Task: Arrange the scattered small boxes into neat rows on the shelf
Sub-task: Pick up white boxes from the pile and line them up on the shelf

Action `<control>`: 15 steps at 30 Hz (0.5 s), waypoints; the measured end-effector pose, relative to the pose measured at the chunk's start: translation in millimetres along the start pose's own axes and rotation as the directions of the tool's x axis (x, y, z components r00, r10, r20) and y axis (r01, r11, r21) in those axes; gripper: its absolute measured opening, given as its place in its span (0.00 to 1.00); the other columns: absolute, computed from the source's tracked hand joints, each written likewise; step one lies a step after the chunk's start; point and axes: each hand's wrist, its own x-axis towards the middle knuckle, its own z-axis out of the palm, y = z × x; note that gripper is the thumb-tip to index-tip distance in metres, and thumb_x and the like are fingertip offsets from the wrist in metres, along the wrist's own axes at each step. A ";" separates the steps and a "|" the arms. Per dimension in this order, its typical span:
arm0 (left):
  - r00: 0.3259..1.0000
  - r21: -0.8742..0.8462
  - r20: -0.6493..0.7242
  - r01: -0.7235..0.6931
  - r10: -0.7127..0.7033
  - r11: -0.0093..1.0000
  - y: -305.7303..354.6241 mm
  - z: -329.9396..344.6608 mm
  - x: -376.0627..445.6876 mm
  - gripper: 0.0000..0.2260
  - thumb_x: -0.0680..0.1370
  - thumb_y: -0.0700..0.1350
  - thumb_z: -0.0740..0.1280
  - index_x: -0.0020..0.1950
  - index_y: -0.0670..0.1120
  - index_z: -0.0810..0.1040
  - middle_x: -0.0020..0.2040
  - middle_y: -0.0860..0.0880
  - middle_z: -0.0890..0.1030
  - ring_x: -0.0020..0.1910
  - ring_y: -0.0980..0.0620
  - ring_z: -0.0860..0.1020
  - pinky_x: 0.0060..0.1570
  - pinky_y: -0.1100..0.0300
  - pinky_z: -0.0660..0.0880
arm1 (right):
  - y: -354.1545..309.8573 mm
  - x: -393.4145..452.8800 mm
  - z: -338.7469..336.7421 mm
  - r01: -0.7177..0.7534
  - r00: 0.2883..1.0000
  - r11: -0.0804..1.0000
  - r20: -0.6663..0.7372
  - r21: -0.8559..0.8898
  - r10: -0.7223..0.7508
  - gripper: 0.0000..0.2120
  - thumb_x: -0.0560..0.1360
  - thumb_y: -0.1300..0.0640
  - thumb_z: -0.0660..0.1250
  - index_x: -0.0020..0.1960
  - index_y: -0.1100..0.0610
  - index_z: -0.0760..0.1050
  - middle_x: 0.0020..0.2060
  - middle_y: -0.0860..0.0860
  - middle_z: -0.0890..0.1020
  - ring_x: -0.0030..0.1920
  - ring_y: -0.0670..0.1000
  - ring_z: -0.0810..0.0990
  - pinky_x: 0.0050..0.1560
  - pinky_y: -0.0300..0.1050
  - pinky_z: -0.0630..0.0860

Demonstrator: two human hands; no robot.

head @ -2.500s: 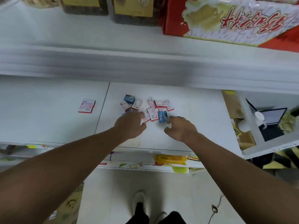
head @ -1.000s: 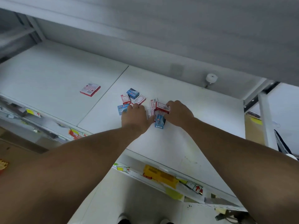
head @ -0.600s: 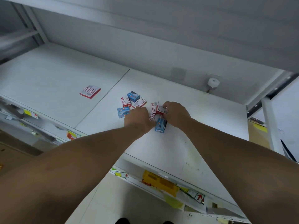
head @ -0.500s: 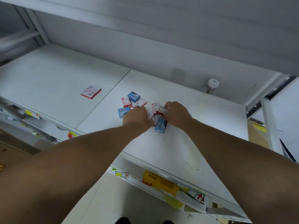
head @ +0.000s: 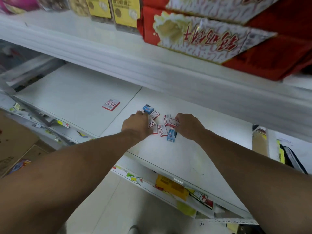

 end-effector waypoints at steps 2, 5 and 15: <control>1.000 -0.014 0.006 0.017 -0.017 1.000 -2.1 -11.4 -12.0 0.27 0.77 0.61 0.71 0.72 0.51 0.76 0.60 0.48 0.79 0.57 0.46 0.80 0.47 0.52 0.80 | -8.4 -9.3 -6.5 0.037 0.999 0.999 -0.001 0.002 -0.037 0.12 0.76 0.50 0.70 0.58 0.51 0.75 0.55 0.52 0.85 0.48 0.55 0.84 0.46 0.52 0.85; 0.999 0.001 0.002 0.042 -0.042 0.999 -4.6 -24.0 -29.2 0.26 0.77 0.59 0.71 0.71 0.50 0.76 0.59 0.47 0.79 0.57 0.45 0.80 0.47 0.53 0.79 | -21.4 -22.3 -15.9 0.092 0.996 0.995 0.018 0.024 -0.093 0.18 0.76 0.51 0.71 0.65 0.53 0.76 0.58 0.54 0.84 0.51 0.56 0.85 0.49 0.53 0.84; 0.982 -0.013 0.042 0.182 -0.181 0.983 -49.6 -37.4 -102.2 0.23 0.76 0.57 0.72 0.68 0.48 0.79 0.57 0.46 0.79 0.55 0.43 0.80 0.49 0.51 0.80 | -67.7 -44.2 -14.2 0.283 0.956 0.959 0.077 0.023 -0.284 0.18 0.79 0.50 0.70 0.68 0.52 0.77 0.61 0.52 0.84 0.59 0.56 0.83 0.54 0.49 0.81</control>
